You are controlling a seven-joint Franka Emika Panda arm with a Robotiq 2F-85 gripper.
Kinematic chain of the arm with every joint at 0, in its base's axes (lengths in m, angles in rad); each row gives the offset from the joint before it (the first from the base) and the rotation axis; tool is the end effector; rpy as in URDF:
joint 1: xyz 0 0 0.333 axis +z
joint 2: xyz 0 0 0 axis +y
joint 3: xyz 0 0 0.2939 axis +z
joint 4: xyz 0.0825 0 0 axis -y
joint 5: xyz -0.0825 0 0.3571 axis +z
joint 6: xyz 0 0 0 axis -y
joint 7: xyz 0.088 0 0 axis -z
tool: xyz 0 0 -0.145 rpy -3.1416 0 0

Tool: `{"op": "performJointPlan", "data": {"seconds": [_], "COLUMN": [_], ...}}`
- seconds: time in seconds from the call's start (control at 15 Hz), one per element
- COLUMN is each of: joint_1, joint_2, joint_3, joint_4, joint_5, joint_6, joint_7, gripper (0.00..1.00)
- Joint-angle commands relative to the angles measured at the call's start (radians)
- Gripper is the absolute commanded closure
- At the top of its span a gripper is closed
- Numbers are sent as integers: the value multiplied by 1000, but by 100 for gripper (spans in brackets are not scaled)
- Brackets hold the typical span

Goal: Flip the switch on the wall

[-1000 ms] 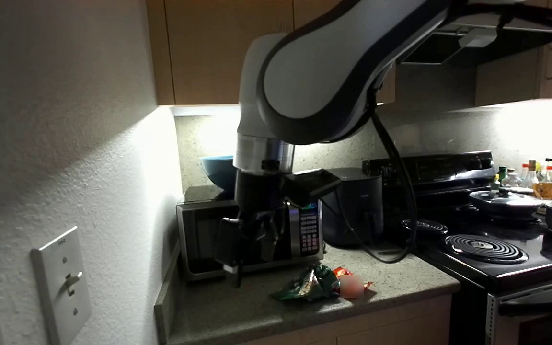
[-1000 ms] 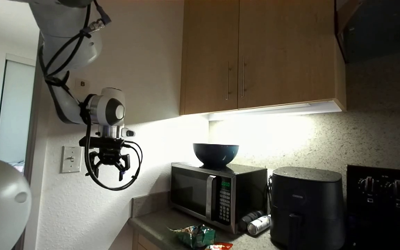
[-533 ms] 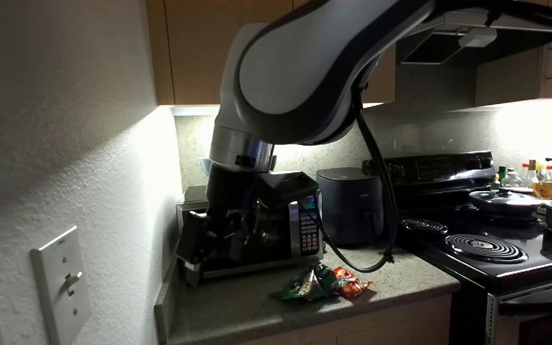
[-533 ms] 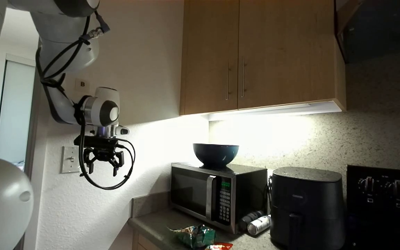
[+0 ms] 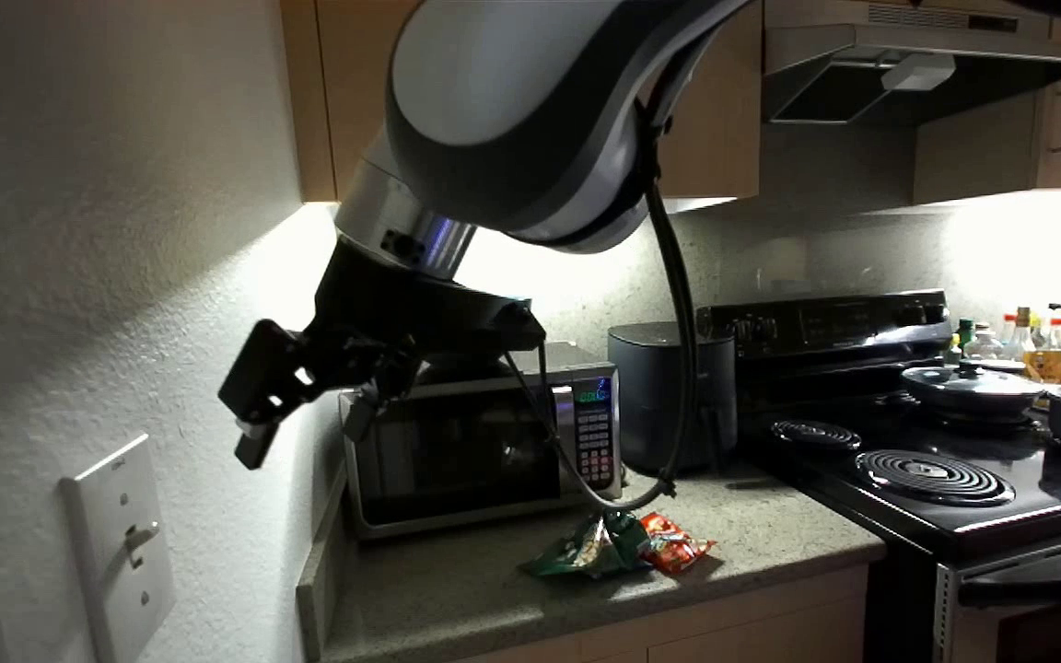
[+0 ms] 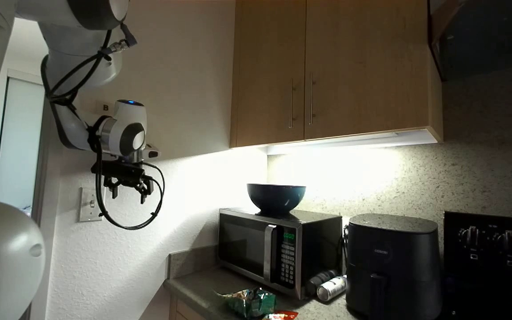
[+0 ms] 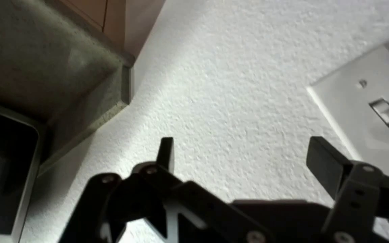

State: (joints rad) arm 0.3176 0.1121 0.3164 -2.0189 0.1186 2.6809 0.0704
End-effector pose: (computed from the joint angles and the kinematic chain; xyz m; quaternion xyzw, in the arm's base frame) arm 0.4961 0.3575 0.4215 -0.9350 -0.2192 -0.2367 0.1470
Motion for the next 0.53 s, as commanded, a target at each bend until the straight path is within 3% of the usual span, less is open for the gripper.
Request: {"op": "performJointPlan", "data": {"seconds": [0.0, 0.13, 0.47], "joint_1": [3, 8, 13], "joint_2": [36, 19, 19], "joint_3": [32, 20, 44], "joint_4": [45, 35, 31], "joint_5": [86, 37, 57], "joint_6": [51, 21, -26], "joint_7": [-53, -1, -26], "gripper": [0, 0, 0]}}
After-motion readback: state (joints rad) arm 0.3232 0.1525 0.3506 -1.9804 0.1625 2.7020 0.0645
